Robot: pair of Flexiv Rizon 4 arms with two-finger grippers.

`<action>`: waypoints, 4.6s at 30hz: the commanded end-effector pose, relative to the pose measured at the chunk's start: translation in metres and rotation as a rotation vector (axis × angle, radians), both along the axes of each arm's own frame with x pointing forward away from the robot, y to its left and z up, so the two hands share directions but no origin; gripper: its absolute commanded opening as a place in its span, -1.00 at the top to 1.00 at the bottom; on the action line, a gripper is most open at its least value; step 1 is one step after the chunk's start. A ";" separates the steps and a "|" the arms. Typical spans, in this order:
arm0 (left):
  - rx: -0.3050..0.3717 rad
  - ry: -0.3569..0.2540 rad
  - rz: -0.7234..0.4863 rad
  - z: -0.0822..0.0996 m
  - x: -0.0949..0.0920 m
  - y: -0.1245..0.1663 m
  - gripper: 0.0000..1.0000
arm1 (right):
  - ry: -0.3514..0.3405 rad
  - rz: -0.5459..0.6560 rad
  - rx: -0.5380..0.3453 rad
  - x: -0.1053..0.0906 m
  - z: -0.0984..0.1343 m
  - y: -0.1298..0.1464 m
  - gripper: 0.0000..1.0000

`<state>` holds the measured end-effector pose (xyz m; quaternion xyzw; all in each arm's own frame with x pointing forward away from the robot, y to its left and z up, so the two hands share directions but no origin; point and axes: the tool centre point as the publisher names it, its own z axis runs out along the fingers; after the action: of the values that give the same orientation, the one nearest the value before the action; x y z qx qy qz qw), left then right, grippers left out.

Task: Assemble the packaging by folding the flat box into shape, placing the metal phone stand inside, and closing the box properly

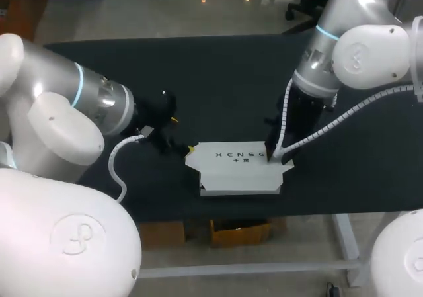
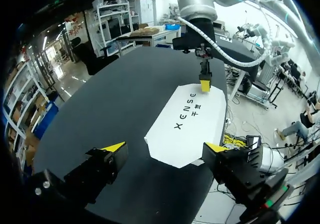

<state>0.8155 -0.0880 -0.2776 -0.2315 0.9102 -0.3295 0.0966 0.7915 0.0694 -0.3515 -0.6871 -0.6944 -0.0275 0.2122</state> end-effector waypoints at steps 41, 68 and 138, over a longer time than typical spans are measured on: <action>-0.022 1.033 0.876 -0.016 0.005 -0.032 -1.00 | -0.003 0.005 -0.001 -0.001 -0.001 0.002 0.22; 0.116 0.937 0.995 -0.046 -0.012 -0.053 0.07 | 0.004 0.001 -0.002 -0.004 -0.006 0.002 0.25; 0.051 0.813 1.067 -0.084 -0.019 -0.047 0.06 | -0.079 -0.080 0.068 -0.012 -0.017 -0.010 0.25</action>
<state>0.7978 -0.1353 -0.3609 -0.7523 0.6430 -0.1011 -0.1019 0.7830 0.0618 -0.3683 -0.7047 -0.6733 -0.0827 0.2078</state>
